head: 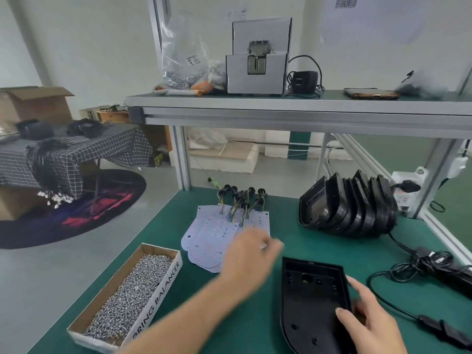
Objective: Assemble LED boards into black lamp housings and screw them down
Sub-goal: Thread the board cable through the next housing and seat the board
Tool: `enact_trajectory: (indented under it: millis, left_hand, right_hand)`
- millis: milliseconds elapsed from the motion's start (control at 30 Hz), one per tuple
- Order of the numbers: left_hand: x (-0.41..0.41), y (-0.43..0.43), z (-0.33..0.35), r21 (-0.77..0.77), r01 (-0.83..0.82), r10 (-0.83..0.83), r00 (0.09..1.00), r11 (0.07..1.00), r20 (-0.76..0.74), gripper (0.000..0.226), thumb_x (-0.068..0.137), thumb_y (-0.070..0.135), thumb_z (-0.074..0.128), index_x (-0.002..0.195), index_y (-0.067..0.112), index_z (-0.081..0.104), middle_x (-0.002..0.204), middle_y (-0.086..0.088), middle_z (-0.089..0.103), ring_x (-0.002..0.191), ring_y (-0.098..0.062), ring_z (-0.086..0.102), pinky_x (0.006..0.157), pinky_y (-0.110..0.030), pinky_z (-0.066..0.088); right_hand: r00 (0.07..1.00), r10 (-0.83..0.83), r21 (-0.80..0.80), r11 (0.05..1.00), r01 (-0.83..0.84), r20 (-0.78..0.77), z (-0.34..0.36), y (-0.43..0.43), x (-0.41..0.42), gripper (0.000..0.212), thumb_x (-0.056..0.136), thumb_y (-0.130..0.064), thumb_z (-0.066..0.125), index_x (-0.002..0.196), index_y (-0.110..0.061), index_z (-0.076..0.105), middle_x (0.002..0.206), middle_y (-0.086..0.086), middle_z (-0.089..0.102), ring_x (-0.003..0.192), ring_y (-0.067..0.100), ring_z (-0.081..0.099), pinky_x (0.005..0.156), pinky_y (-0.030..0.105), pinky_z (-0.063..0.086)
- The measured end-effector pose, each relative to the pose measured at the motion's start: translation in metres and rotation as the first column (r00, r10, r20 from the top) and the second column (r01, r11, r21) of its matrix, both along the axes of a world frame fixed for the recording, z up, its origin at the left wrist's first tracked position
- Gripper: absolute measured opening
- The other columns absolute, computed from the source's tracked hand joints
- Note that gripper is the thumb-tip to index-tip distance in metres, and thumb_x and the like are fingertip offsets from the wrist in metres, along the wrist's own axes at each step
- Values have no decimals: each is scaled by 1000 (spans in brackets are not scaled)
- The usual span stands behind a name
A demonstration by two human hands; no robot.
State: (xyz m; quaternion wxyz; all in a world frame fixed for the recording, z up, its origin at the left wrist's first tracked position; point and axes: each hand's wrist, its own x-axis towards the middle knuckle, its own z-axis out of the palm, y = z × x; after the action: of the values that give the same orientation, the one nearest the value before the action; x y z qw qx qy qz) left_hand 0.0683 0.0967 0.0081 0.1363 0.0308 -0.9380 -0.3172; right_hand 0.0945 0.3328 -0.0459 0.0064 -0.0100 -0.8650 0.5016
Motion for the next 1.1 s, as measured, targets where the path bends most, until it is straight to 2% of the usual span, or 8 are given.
enact_trajectory:
  millis: [100,233,467,700,867,967,1033,1100]
  left_hand:
    - [-63,-78,1,-166,-398,424,889,902,172,64,85,59,65,124,10,53,121,-11,54,120,-31,51,93,-37,43]
    - [-101,-110,-28,-313,-377,487,736,872,469,128,65,82,67,155,8,15,150,-13,39,138,-34,35,107,-46,37]
    - [-106,-101,-42,-379,-347,487,784,858,385,112,77,67,67,155,7,13,143,-12,48,131,-33,43,96,-41,44]
    - [-98,-93,-39,-482,-264,424,868,835,258,108,88,49,61,158,2,-8,94,-5,69,89,-23,67,63,-30,49]
    - [-94,-86,-36,-554,-343,465,881,758,91,115,74,56,74,153,4,10,127,-12,47,113,-28,51,91,-36,48]
    - [-100,-86,-28,-385,-396,474,871,833,129,92,72,45,85,136,4,33,122,-11,47,109,-26,53,87,-32,47]
    - [-103,-92,-20,-110,-455,468,861,884,198,46,76,31,83,96,9,47,98,-6,53,80,-21,55,65,-30,43]
    - [-103,-98,-17,191,-451,414,887,872,206,40,79,23,79,71,13,41,72,-3,47,59,-18,42,53,-25,33]
  right_hand:
    - [999,13,18,1000,-13,-29,-1,-2,0,56,84,-11,76,125,-44,57,65,-4,66,62,11,63,69,16,45]
    - [998,33,32,999,-31,-55,-1,0,0,53,83,-10,77,120,-43,59,59,-9,60,55,4,55,57,7,35]
    - [997,49,33,998,-47,-57,0,0,-2,54,83,-11,76,120,-45,57,59,-10,58,55,4,52,58,9,34]
    - [999,32,1,999,-32,-36,-1,0,-2,53,83,-9,74,125,-37,59,57,-8,56,52,7,47,65,17,38]
    - [998,31,-39,999,-33,-48,-3,0,-2,52,84,-9,73,124,-38,59,62,-8,59,52,5,49,66,19,42]
    - [998,29,-58,998,-32,-54,-4,0,-2,52,84,-9,73,124,-39,58,66,-10,62,54,3,52,64,12,42]
    - [998,23,-61,998,-27,-61,-6,1,-3,52,84,-9,73,124,-39,58,67,-10,62,53,3,51,62,10,41]
    - [997,22,-64,998,-26,-69,-9,2,-4,52,84,-10,74,124,-38,59,66,-9,61,52,4,50,61,12,41]
